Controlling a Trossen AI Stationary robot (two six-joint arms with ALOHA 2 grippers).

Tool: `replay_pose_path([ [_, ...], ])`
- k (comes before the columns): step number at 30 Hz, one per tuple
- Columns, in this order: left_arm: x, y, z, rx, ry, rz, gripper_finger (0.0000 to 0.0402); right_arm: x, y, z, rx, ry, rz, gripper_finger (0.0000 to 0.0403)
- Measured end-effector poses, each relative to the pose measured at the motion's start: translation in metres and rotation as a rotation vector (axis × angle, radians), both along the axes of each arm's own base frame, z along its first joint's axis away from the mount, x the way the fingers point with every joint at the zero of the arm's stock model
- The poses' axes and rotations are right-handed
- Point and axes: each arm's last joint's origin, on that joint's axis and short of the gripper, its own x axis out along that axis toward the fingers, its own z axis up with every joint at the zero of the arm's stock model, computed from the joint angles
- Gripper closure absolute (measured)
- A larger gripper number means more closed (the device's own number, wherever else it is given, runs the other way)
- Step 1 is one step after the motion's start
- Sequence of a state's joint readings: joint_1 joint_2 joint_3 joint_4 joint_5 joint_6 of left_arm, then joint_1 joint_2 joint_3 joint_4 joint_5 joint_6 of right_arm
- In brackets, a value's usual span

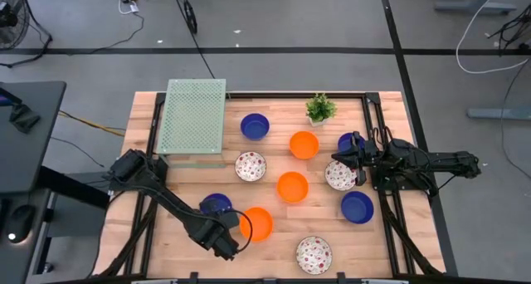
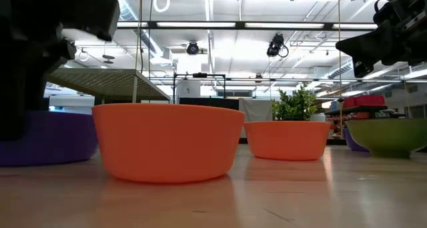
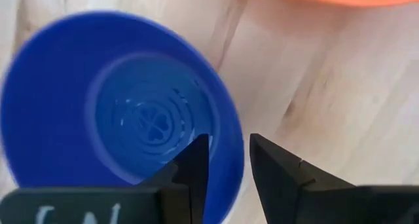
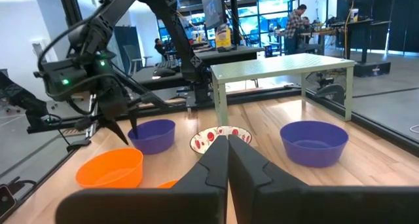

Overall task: Pick & Place Mini bowls
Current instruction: Put the blue bowl on the shelf

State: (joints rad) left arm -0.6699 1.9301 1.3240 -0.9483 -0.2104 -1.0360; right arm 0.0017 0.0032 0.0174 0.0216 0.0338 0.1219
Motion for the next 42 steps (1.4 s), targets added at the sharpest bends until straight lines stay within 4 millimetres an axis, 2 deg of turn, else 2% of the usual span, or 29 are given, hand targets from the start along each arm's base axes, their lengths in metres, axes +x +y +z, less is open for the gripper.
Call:
replay_pose_path([
  [19,0.003,0.003,0.009,-0.011,-0.005,0.011,0.0289,0.0,0.0,0.0,0.0,0.0,0.0,0.0392],
  [24,0.003,0.003,0.009,-0.011,-0.006,0.012,0.0322,0.0,0.0,0.0,0.0,0.0,0.0,0.0392],
  [29,0.003,0.003,0.009,-0.038,0.015,0.014,0.0384,0.0,0.0,0.0,0.0,0.0,0.0,0.0392],
  [32,0.004,0.005,0.013,-0.097,0.049,0.03,0.0392,0.0,0.0,0.0,0.0,0.0,0.0,0.0392],
  [34,0.009,0.005,0.022,-0.13,0.048,0.039,0.0393,0.0,0.0,0.0,0.0,0.0,0.0,0.0392],
  [36,0.016,0.007,0.04,-0.151,0.031,0.044,0.0395,0.0,0.0,0.0,0.0,0.0,0.0,0.0392],
  [39,0.024,0.016,0.078,-0.135,-0.01,0.037,0.0395,0.0,0.0,0.0,0.0,0.0,0.0,0.0392],
  [42,0.03,0.03,0.122,-0.047,-0.069,0.016,0.0396,0.0,0.0,0.0,0.0,0.0,-0.001,0.0392],
])
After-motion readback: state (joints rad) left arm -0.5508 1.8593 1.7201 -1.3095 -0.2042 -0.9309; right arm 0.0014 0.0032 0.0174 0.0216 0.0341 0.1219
